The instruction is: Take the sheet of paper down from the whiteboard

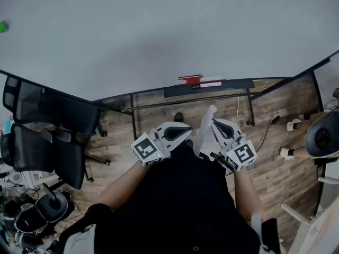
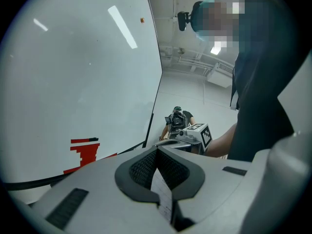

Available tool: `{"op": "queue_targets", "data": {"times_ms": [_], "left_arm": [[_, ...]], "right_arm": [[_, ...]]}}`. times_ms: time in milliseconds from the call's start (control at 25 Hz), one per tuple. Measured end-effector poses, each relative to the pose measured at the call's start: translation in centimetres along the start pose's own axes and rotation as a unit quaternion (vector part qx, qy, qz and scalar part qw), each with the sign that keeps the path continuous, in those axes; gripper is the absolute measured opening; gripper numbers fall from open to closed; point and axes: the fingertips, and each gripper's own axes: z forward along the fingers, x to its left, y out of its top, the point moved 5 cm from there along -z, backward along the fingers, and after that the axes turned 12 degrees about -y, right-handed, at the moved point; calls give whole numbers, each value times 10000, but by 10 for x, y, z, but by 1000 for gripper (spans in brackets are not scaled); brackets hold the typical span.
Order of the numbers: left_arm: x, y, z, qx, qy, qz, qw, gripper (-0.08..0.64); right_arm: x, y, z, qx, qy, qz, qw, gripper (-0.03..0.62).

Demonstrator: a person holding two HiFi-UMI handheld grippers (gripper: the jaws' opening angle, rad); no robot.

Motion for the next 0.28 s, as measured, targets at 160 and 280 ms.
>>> {"op": "queue_targets", "data": {"times_ms": [160, 280], "left_arm": [[0, -2, 1, -49, -54, -13, 10000, 12], [3, 3, 1, -115, -55, 13, 9999, 12]], "right_arm": [[-2, 0, -1, -38, -75, -6, 10000, 17], [-8, 2, -1, -88, -185, 1, 9998, 17]]}}
